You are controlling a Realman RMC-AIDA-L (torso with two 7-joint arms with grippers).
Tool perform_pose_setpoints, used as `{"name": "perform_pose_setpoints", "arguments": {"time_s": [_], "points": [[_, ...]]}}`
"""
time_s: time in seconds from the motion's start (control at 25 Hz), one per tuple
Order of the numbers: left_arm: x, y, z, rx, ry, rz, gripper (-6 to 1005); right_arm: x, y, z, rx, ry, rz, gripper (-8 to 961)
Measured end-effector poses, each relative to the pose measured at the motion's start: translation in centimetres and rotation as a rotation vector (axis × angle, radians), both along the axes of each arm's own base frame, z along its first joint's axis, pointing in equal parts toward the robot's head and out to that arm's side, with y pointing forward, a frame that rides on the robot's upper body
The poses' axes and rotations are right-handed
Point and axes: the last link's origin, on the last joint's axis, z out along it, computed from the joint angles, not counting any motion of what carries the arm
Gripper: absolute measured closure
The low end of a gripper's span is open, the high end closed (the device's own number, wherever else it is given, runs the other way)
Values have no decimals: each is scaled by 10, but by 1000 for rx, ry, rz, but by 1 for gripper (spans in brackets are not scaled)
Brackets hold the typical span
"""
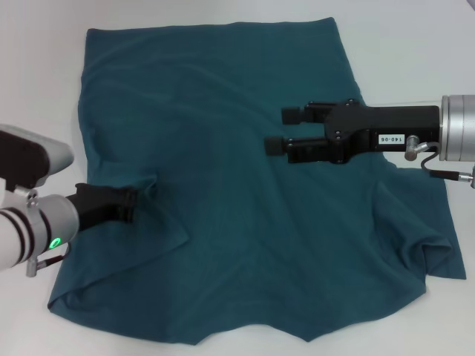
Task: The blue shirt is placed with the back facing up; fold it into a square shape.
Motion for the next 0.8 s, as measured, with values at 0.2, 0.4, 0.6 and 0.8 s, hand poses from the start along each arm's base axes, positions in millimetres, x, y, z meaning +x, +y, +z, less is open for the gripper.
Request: {"name": "perform_pose_setpoints", "arguments": {"time_s": [0.2,0.4,0.6,0.8], "points": [[3,4,-12,-14,24,7,957,-1,1,0,4,-1,-1,90],[8,4,-25,-54,50,-9,957,-1,2,1,7,-3,-1,90],[16,3,-33,-75,36,-20,956,-1,2,0,9,-5,2,90],[18,3,-33,-76,23,-25,956,0,2,1,11,-5,0,91]]}}
